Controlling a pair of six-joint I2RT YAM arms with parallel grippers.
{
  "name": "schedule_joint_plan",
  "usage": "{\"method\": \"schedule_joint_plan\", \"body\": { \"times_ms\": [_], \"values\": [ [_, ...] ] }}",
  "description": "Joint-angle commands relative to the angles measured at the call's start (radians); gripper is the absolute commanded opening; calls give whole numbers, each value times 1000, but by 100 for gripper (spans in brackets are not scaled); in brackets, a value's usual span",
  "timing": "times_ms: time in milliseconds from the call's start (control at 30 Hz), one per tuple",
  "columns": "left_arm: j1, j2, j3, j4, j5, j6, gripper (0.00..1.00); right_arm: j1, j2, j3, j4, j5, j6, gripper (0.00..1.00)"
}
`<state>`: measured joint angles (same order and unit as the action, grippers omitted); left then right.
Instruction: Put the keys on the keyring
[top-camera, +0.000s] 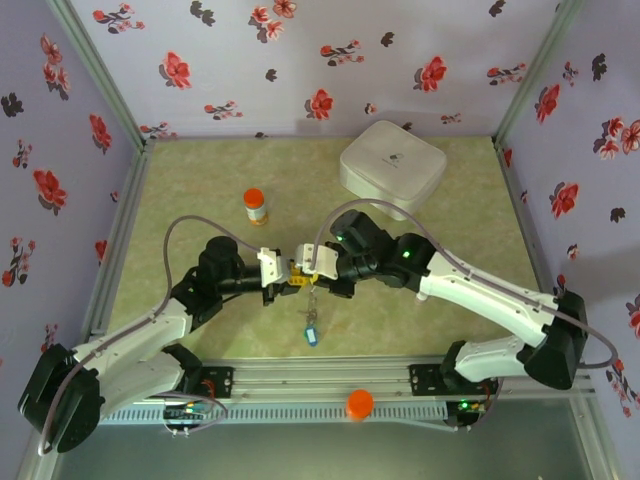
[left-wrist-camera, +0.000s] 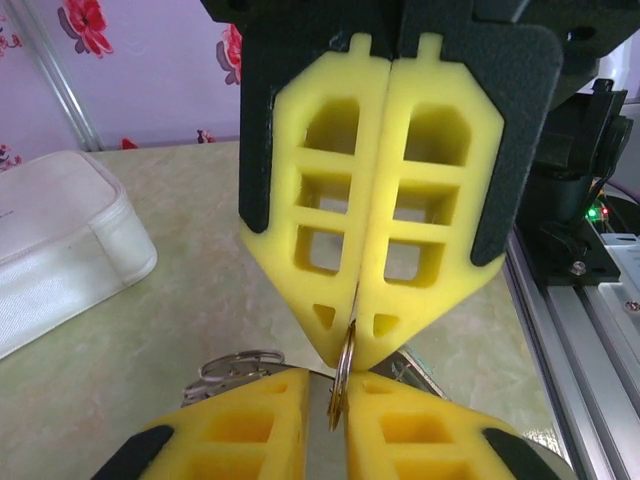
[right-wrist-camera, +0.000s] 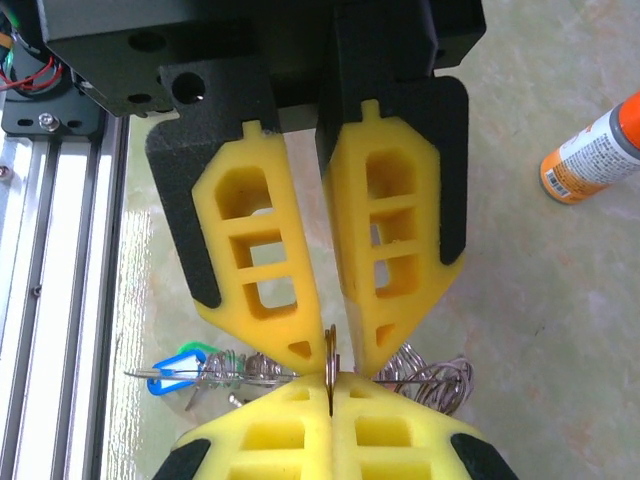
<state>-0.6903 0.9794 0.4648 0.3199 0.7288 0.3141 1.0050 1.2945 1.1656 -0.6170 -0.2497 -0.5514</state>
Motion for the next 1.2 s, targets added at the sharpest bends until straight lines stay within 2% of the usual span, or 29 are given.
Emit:
{"method": "schedule_joint_plan", "body": {
  "times_ms": [0,200,300,500,600,733,967,1167],
  "values": [
    [-6,-6,16,28,-2,9,16,26,21,43,-29,6,-16,0],
    [-6,-8,14,29,4,13,1,25,-1,28,-2,-13,7,0],
    [-6,-11,5,52,9,9,0,-1,-49,-15,53,-33,57,18],
    [-6,-13,-58,236,27,-56,0,-78,-187,-186,280,-154,186,28],
    [-6,-12,-88,351,35,-100,0,-80,-228,-249,368,-179,235,29],
    [-6,-1,-86,357,46,-105,0,-80,-251,-296,413,-136,280,29],
    [-6,9,-85,359,54,-108,0,-79,-266,-324,367,-45,307,29],
    [-7,13,-83,360,54,-107,0,-80,-278,-325,346,-60,345,26]
  ]
}}
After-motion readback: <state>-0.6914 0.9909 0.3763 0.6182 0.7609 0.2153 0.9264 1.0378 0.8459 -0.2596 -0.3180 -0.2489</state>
